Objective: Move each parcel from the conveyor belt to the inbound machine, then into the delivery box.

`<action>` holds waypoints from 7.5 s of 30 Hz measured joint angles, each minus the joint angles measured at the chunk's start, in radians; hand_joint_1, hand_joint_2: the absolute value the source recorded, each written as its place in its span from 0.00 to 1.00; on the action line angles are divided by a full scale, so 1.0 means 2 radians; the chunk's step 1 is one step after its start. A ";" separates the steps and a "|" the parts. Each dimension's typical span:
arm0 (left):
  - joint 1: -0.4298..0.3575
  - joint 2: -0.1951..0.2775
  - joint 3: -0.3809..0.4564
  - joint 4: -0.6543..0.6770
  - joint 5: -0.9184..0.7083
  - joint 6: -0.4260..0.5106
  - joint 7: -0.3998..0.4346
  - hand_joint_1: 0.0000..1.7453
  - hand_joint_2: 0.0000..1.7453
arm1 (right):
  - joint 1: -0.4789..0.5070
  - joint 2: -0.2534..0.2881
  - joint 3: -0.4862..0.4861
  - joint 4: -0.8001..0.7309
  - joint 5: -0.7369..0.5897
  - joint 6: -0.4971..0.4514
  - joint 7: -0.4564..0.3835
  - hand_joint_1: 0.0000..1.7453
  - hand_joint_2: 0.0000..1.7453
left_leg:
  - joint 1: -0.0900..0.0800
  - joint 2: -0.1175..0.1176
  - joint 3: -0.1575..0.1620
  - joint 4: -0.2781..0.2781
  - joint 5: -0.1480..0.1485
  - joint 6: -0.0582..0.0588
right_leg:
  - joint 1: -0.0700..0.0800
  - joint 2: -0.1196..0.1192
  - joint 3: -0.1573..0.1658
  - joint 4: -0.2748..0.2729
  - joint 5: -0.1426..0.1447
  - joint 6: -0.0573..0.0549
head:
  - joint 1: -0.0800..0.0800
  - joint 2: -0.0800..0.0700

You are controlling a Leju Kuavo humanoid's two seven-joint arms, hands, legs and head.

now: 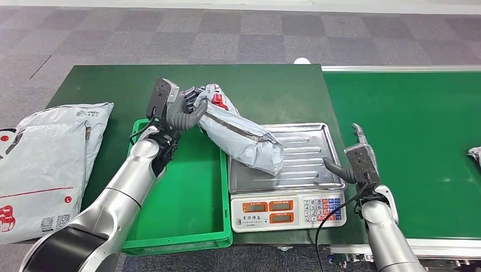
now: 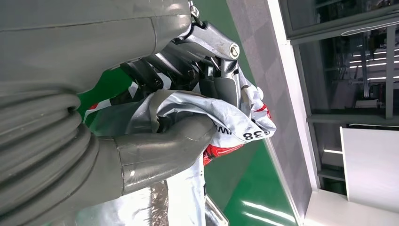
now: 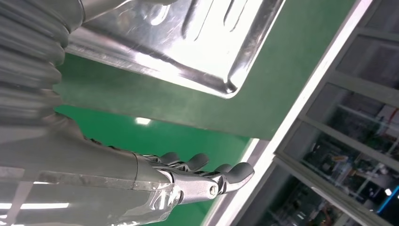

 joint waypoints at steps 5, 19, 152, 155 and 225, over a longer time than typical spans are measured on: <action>0.006 0.008 0.000 -0.016 -0.011 0.006 0.004 1.00 1.00 | 0.004 -0.001 -0.020 -0.010 0.011 0.009 0.006 0.00 1.00 | 0.000 0.000 0.000 0.000 0.000 0.000 | 0.000 0.000 0.000 0.000 0.000 0.000 | 0.000 0.000; 0.057 0.072 0.018 -0.089 0.025 -0.031 0.018 1.00 1.00 | 0.004 -0.018 -0.042 -0.022 0.016 0.026 0.007 0.00 1.00 | 0.000 0.001 0.000 0.000 0.000 0.000 | 0.000 0.001 0.000 0.000 0.000 0.000 | 0.000 0.000; 0.037 -0.054 -0.066 0.034 0.062 0.010 -0.039 0.00 1.00 | -0.169 -0.044 0.054 0.226 0.187 -0.138 0.113 0.00 1.00 | 0.000 0.000 0.000 0.000 0.000 0.000 | 0.000 0.000 0.000 0.000 0.000 0.000 | 0.000 0.000; 0.037 -0.055 -0.068 0.042 0.061 0.008 -0.040 0.00 1.00 | -0.153 -0.065 0.045 0.232 0.226 -0.162 0.132 0.00 1.00 | 0.000 0.000 0.000 0.000 -0.001 0.000 | 0.000 0.000 0.000 -0.001 0.000 0.000 | 0.000 0.000; 0.080 -0.019 -0.046 -0.017 0.036 0.013 -0.032 0.00 1.00 | -0.108 -0.127 -0.093 0.331 0.557 -0.081 0.357 0.00 1.00 | 0.000 0.000 0.000 0.000 -0.001 0.001 | 0.000 0.000 0.000 -0.001 -0.001 0.000 | 0.000 0.000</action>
